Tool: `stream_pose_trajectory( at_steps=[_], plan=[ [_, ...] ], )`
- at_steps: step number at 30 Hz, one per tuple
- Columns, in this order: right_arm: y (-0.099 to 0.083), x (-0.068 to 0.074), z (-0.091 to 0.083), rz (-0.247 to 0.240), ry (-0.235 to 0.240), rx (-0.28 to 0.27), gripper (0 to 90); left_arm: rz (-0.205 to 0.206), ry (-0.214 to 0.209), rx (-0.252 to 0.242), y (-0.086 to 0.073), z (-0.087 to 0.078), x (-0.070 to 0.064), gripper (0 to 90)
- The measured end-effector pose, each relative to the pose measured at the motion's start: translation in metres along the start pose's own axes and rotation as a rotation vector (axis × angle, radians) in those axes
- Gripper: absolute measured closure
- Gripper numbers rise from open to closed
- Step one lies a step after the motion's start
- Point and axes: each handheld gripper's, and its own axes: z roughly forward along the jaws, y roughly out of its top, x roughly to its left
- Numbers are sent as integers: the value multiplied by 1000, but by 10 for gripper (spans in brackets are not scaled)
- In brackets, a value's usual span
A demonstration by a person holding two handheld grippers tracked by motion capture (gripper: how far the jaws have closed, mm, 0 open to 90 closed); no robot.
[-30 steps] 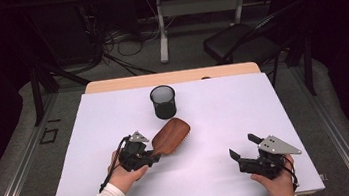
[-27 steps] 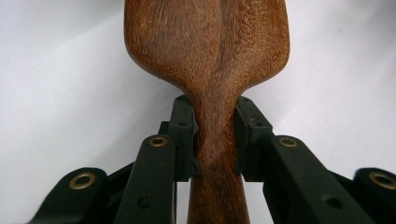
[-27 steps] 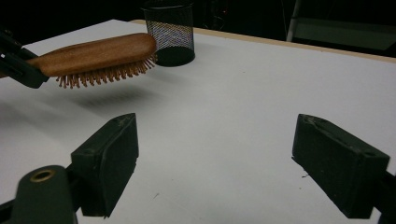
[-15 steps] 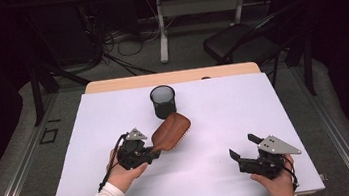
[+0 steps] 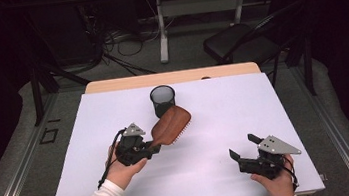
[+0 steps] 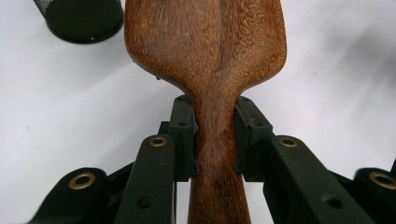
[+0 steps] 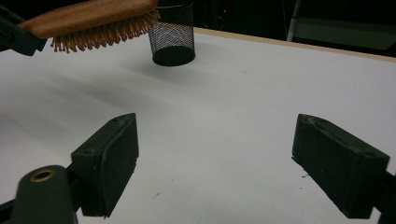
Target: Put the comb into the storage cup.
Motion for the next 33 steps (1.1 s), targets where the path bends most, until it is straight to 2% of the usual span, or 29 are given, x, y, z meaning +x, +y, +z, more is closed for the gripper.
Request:
stream_pose_trajectory(
  at_steps=[4, 12, 15, 21, 28, 33],
  plan=[
    [0, 0, 0, -3, 0, 8, 142, -3, -1, -27, 4, -4, 0, 719],
    [0, 0, 1, 4, -5, 7, 142, 4, 5, -50, 14, -12, 0, 719],
    [0, -1, 2, 5, -5, 10, 142, 0, 8, -77, 18, -17, 1, 719],
    [-1, 0, 3, 18, -7, 31, 141, -5, 5, -106, 24, -25, 4, 719],
    [1, 4, 6, -11, -24, 67, 141, -10, 18, -125, 27, -31, 9, 719],
    [6, 6, 7, -1, -10, 77, 141, -13, 20, -138, 29, -33, 11, 719]
  ],
)
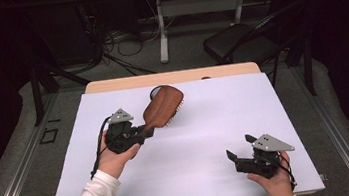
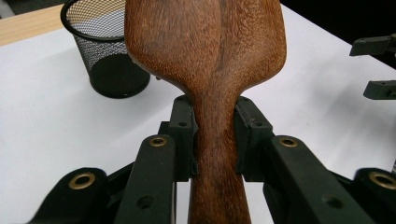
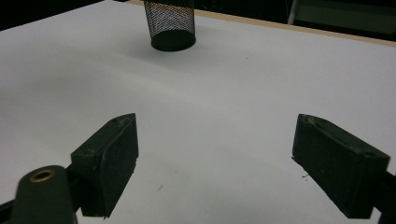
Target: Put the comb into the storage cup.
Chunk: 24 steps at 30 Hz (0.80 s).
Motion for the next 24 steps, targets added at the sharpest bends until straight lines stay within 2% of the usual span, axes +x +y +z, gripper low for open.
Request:
stream_pose_trajectory(
  at_steps=[10, 18, 24],
  plan=[
    [15, -5, 11, 77, 26, 51, 141, -6, 0, -45, 7, -1, -1, 719],
    [26, -14, 16, 146, 75, 98, 142, 0, 13, -53, 9, -7, 0, 719],
    [39, -14, 20, 145, 116, 126, 142, -1, 17, -56, 11, -10, 1, 719]
  ],
)
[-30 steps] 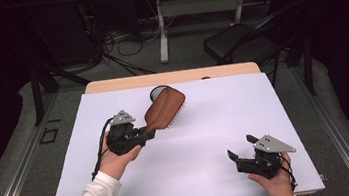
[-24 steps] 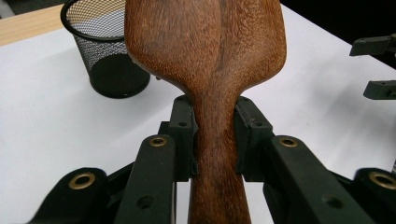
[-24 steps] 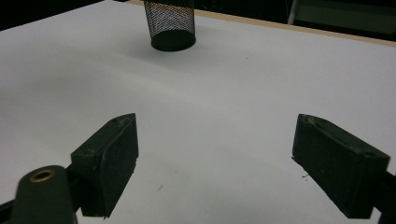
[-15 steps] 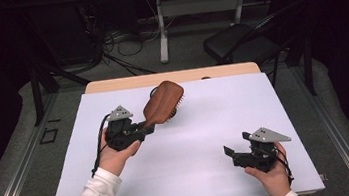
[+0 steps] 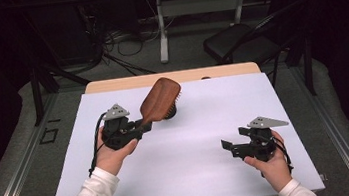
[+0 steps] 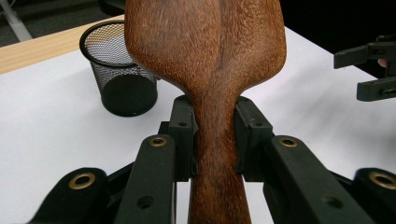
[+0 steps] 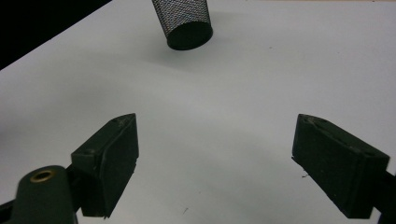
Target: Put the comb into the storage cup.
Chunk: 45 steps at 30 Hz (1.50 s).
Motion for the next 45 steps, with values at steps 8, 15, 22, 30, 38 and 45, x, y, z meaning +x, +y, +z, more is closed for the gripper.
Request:
stream_pose_trajectory(
  at_steps=[8, 15, 22, 30, 38, 45],
  plan=[
    [15, 5, 8, 9, 43, 66, 142, 0, 4, -7, 4, -1, 1, 719],
    [28, 6, 19, 51, 78, 132, 142, -5, 7, -13, 6, -2, 3, 719],
    [48, 9, 21, 78, 98, 141, 142, -10, 12, -23, 7, -5, 4, 719],
    [69, 11, 20, 100, 98, 130, 142, -10, 23, -40, 10, -8, 3, 719],
    [87, 13, 20, 125, 112, 109, 142, -1, 25, -47, 13, -5, 2, 719],
    [100, 15, 19, 139, 130, 97, 142, 6, 29, -49, 14, -3, 1, 719]
  ],
)
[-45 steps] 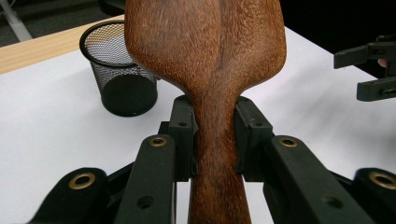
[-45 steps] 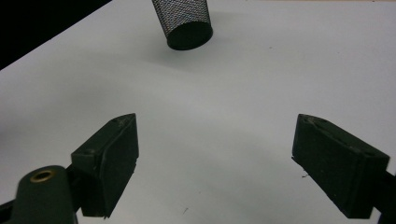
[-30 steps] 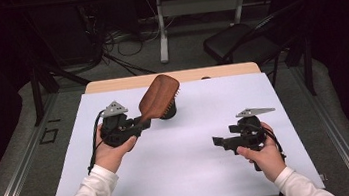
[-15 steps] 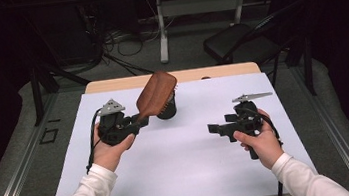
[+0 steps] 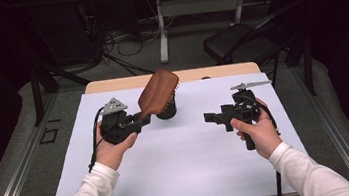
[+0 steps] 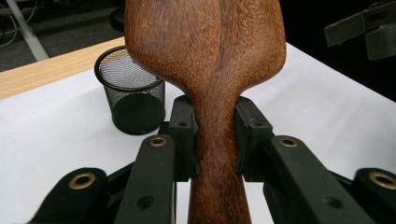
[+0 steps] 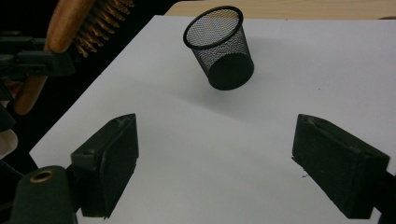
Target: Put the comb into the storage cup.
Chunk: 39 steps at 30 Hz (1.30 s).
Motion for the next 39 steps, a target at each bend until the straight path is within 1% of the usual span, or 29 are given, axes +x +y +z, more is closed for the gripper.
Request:
stream_pose_trajectory(
  at_steps=[2, 4, 7, 9, 12, 16, 20, 22, 24, 26, 30, 33, 35, 39],
  plan=[
    [4, 1, 1, 23, 17, 7, 141, -1, 0, -2, 0, 1, 0, 719],
    [7, 3, 2, 32, 30, 16, 134, -2, 0, -4, 1, 2, -1, 719],
    [9, 6, 3, 25, 38, 28, 106, 0, 0, -5, 1, 2, -1, 719],
    [11, 8, 4, 18, 55, 39, 49, 1, -1, -4, 2, 3, -2, 719],
    [14, 11, 6, 4, 97, 45, 16, 5, 0, -5, 2, 4, -3, 719],
    [18, 15, 7, 9, 97, 40, 0, 9, -1, -9, 3, 5, -3, 718],
    [23, 18, 9, 22, 70, 42, 0, 6, -3, -15, 3, 7, -4, 719],
    [25, 20, 10, 20, 54, 33, 0, 8, -4, -13, 3, 8, -5, 719],
    [27, 22, 12, 10, 47, 31, 0, 12, -3, -13, 4, 8, -6, 719],
    [28, 23, 14, 11, 42, 31, 0, 11, -4, -14, 4, 9, -6, 719],
    [31, 25, 19, 2, 27, 42, 0, 12, -6, -14, 4, 10, -7, 718],
    [33, 26, 22, 11, 43, 42, 0, 18, -8, -12, 4, 11, -8, 719],
    [35, 26, 23, 7, 59, 31, 0, 17, -8, -12, 4, 12, -9, 718],
    [38, 28, 24, -25, 61, 25, 0, 20, -6, -9, 3, 13, -9, 718]
  ],
)
